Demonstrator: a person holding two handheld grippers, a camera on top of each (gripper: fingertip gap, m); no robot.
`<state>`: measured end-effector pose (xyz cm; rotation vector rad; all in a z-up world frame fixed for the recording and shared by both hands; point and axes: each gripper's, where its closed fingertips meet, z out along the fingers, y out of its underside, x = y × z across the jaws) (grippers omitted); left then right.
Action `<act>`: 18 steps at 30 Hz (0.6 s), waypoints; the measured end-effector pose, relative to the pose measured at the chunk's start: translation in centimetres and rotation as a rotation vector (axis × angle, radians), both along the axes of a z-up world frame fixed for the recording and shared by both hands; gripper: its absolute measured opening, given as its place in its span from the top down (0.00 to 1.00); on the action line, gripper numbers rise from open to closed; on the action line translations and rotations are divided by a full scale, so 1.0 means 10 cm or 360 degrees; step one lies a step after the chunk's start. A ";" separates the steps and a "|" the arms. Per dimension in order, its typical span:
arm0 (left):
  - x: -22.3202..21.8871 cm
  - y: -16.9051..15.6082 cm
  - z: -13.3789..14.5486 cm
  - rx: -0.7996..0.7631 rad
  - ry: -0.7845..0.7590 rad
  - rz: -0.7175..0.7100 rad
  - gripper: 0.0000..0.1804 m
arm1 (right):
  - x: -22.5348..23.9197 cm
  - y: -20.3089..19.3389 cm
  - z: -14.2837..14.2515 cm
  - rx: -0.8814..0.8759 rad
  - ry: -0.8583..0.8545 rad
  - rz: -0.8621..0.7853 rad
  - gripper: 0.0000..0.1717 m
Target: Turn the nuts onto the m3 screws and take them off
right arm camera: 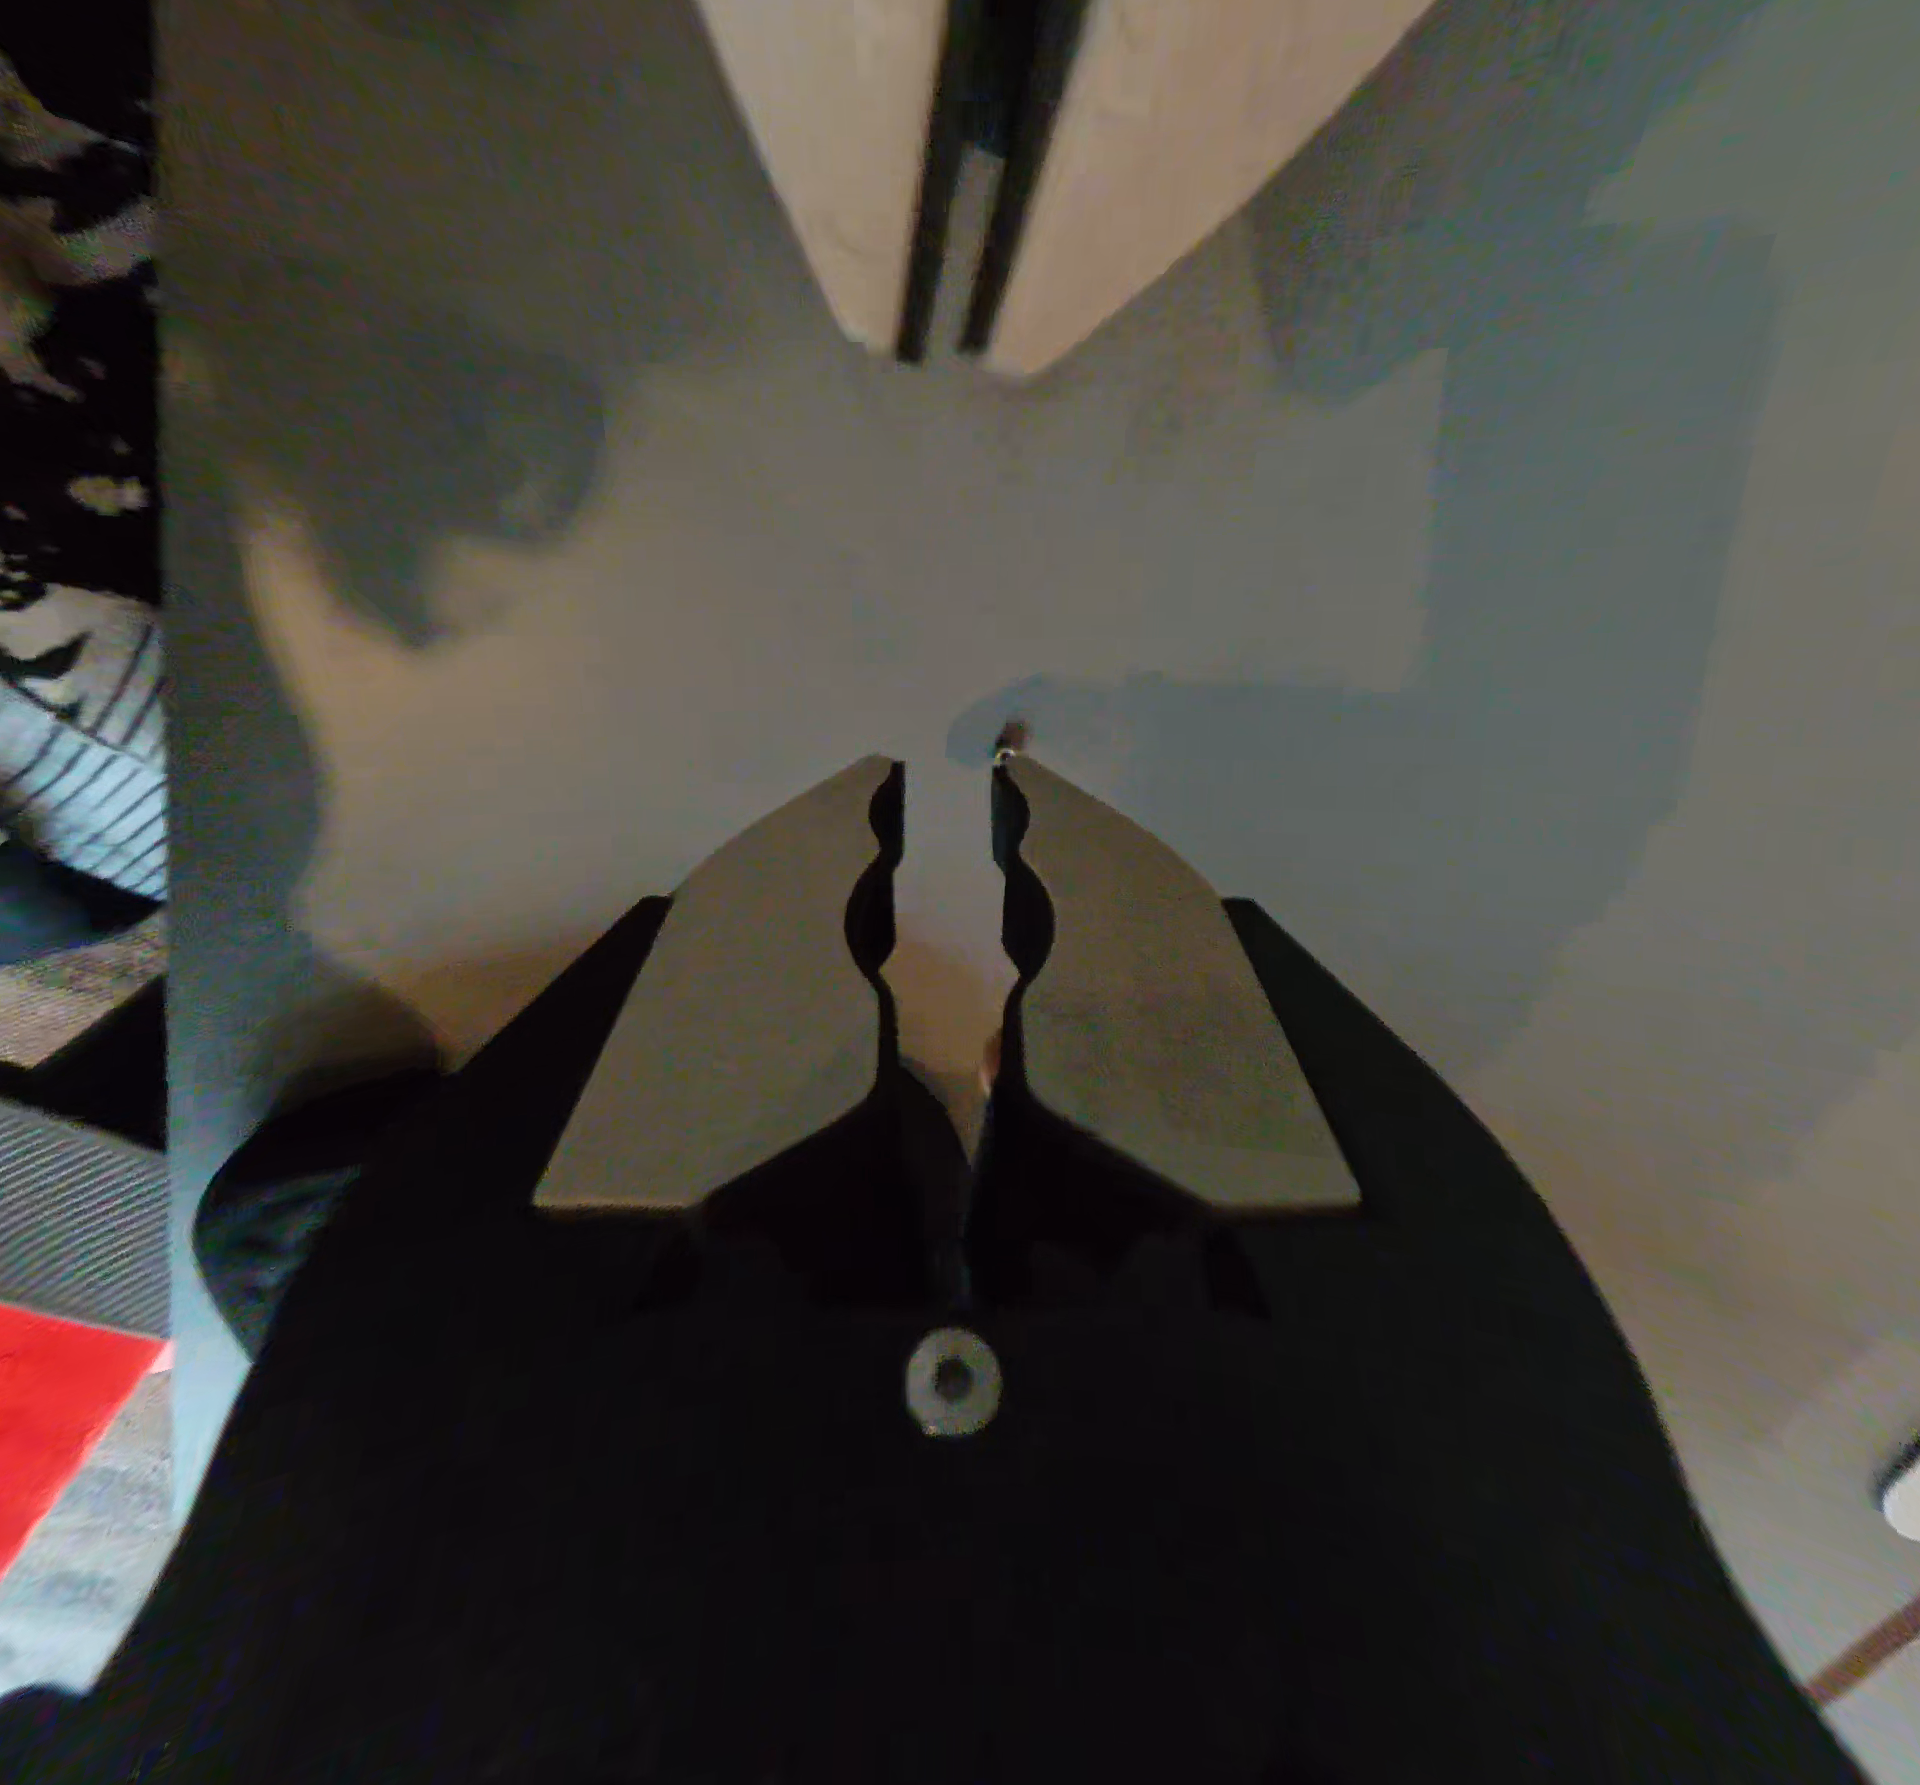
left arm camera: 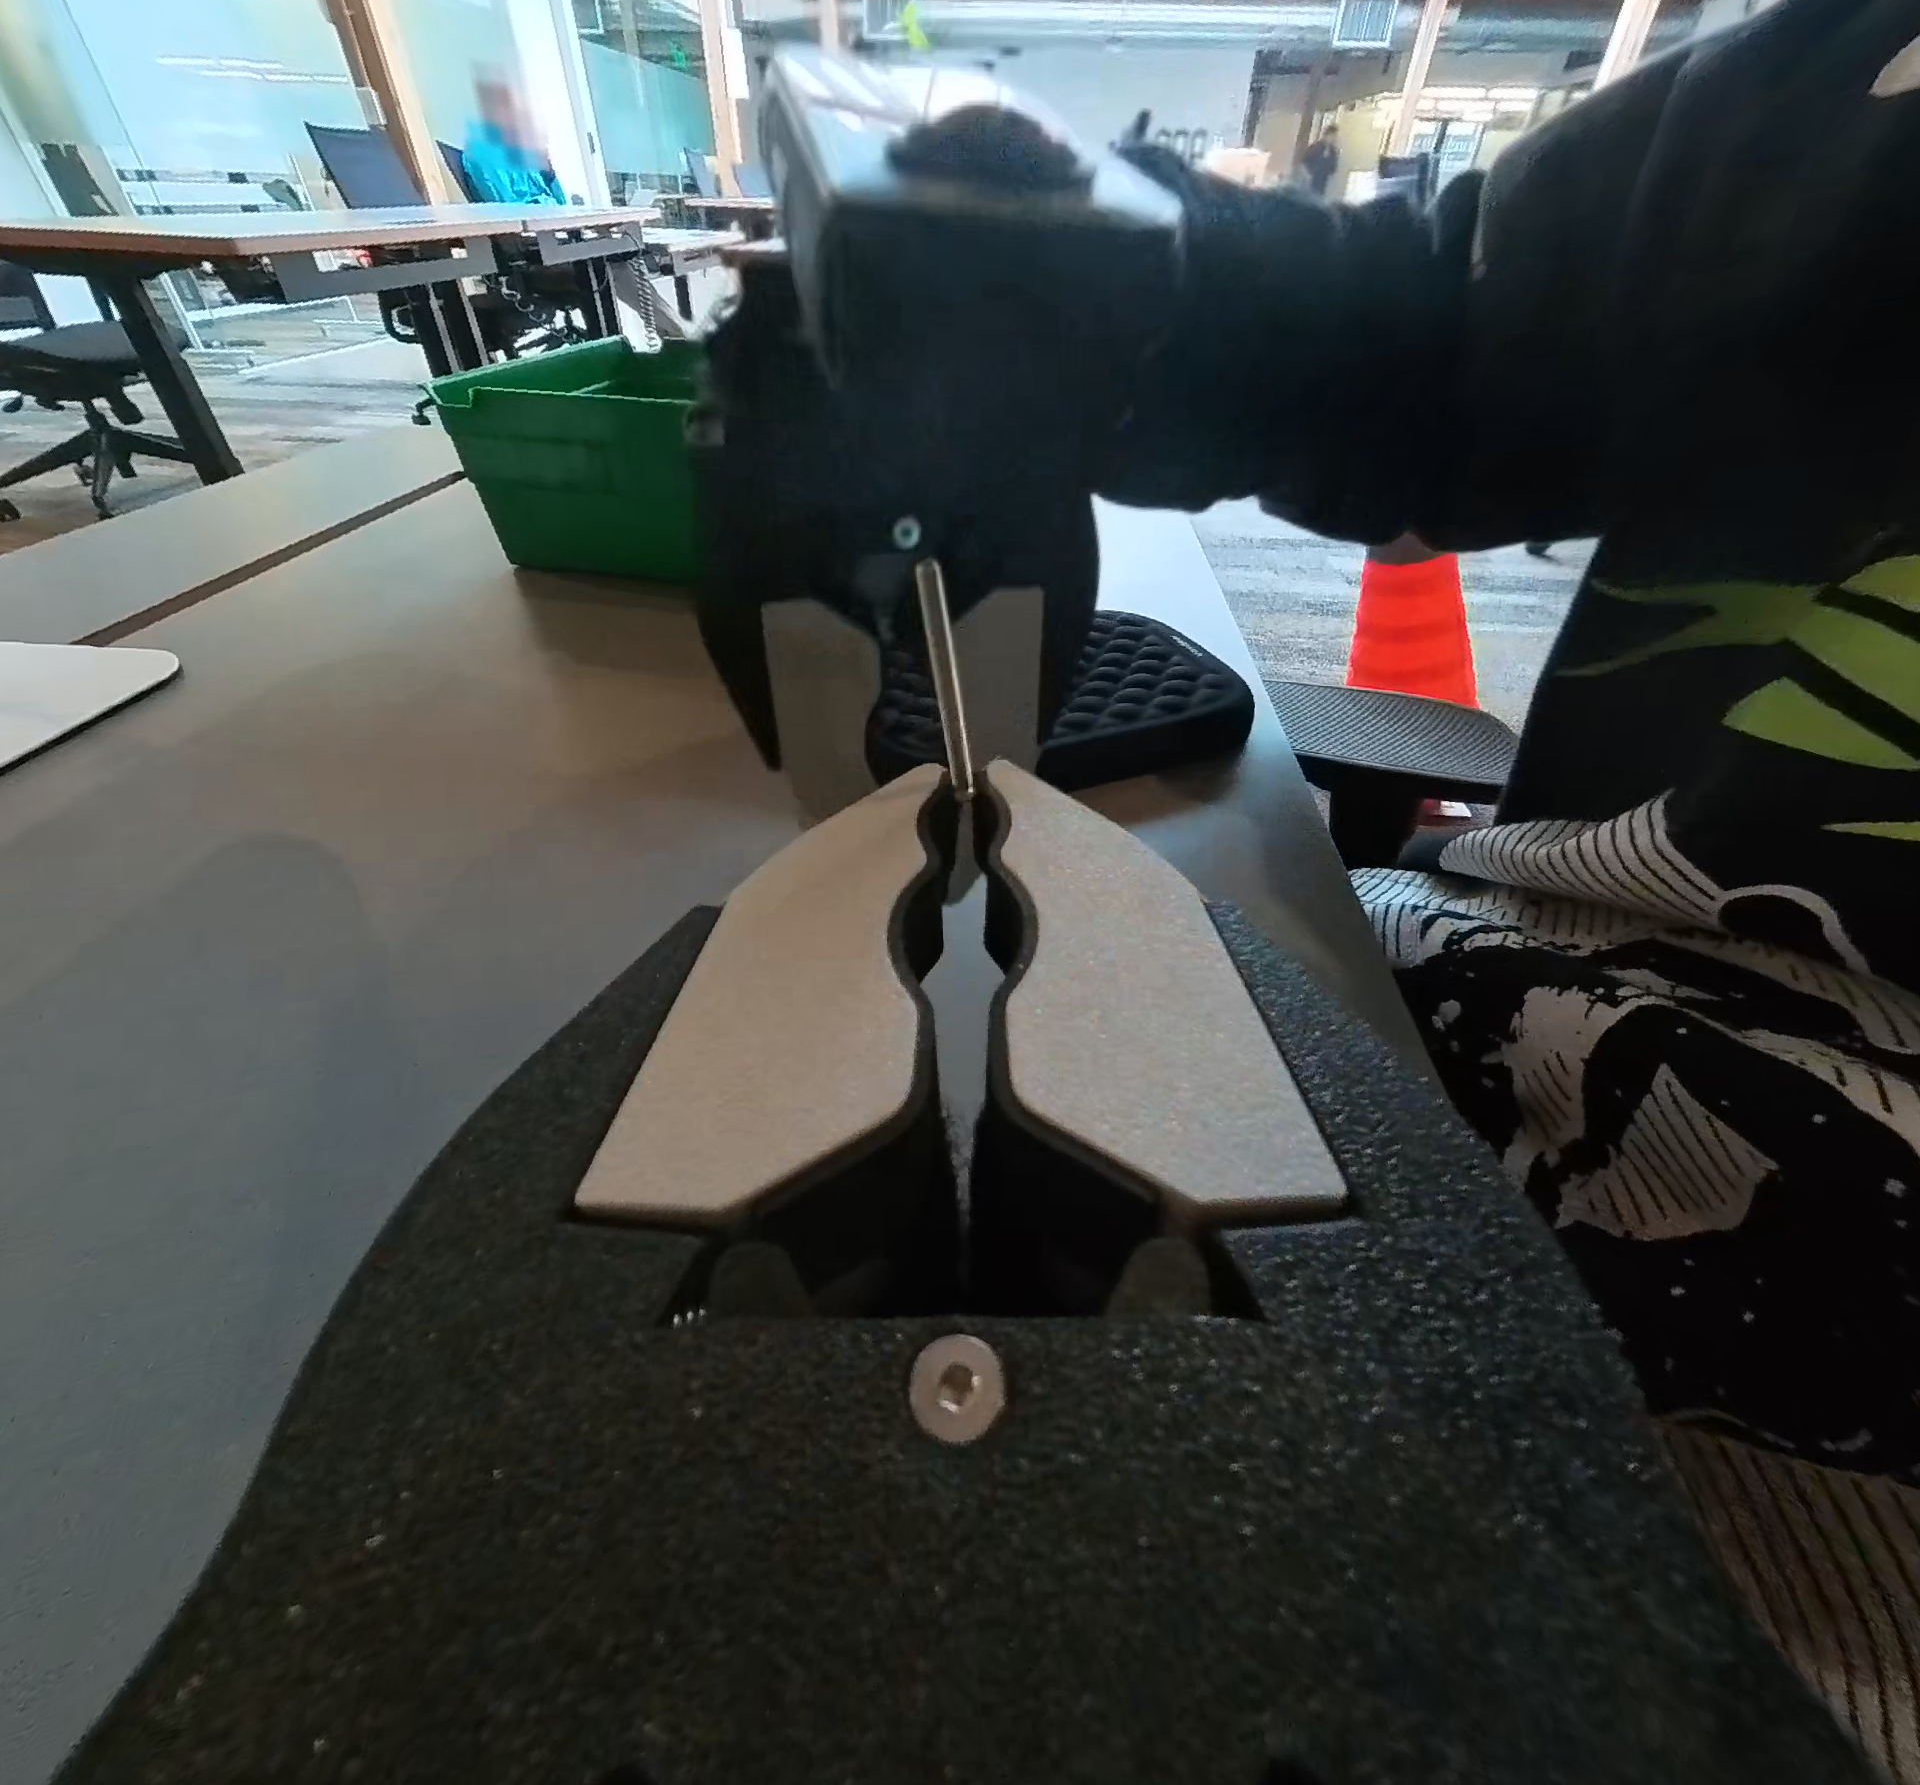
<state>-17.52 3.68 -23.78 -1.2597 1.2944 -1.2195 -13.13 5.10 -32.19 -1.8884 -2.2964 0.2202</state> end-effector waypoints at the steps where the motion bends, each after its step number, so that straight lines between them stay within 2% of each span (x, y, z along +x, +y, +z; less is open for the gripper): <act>1: 0.00 0.00 0.00 -0.0004 -0.0004 0.0000 0.99 | 0.00 0.03 -0.04 -0.0002 0.0004 -0.0013 0.92; 18: 0.02 -0.01 -0.02 0.0013 0.0015 -0.0011 0.99 | 0.03 0.13 -0.20 -0.0053 -0.0035 -0.0013 0.97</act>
